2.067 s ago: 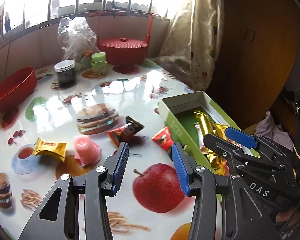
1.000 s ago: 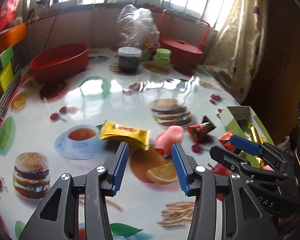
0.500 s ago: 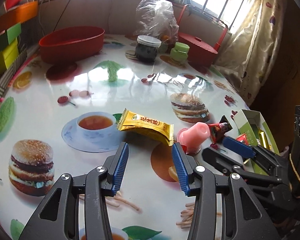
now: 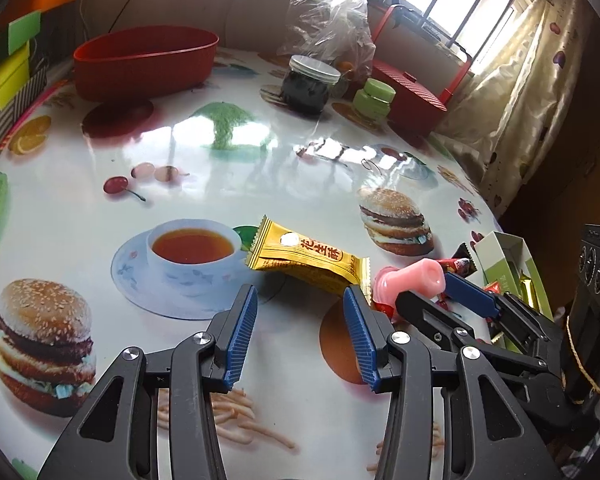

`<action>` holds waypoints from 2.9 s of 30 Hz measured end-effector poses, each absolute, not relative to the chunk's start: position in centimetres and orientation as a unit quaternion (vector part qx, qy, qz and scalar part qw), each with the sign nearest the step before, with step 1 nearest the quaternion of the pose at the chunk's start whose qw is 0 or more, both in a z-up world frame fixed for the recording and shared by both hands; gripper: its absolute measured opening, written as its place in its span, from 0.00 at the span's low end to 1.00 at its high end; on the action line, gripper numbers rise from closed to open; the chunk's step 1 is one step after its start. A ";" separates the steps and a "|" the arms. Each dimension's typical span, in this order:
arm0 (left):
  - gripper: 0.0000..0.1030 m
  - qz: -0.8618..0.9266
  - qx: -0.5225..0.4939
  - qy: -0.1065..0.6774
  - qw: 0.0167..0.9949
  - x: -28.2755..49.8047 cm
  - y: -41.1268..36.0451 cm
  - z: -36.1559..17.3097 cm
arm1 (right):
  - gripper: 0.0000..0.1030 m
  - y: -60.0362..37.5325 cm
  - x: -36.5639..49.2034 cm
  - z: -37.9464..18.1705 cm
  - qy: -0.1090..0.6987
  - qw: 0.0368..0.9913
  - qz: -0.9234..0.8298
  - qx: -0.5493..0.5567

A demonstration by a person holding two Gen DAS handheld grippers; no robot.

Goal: Organize snacks
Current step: 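Grasp a yellow peanut candy with the left tool while the right grasps a pink jelly cup, then carry the peanut candy in the left tool while the right carries the jelly cup to the box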

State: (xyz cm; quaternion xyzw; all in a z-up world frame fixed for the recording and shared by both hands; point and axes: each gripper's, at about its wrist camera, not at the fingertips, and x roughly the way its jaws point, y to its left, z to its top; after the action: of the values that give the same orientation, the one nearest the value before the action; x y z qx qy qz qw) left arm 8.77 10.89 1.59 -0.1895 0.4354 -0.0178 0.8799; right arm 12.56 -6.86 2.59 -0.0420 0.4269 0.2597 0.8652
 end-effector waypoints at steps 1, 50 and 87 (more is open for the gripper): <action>0.45 -0.019 -0.193 0.437 0.878 8.9 11.0 1.5 | 0.58 -6.7 12.6 2.6 0.425 0.866 0.260 -0.045; 0.45 0.016 -0.026 0.469 0.883 14.1 8.2 0.8 | 0.29 -7.3 13.1 2.1 0.428 0.867 0.255 -0.030; 0.23 0.008 -0.049 0.435 0.899 11.3 8.3 1.9 | 0.26 -7.7 12.6 2.5 0.423 0.874 0.238 -0.027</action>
State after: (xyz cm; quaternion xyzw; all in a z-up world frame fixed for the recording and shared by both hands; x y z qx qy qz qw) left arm 11.33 8.33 1.86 -0.0494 0.4353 0.0076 0.8989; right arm 12.56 -7.69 2.49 -0.0268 0.4235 0.2383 0.8736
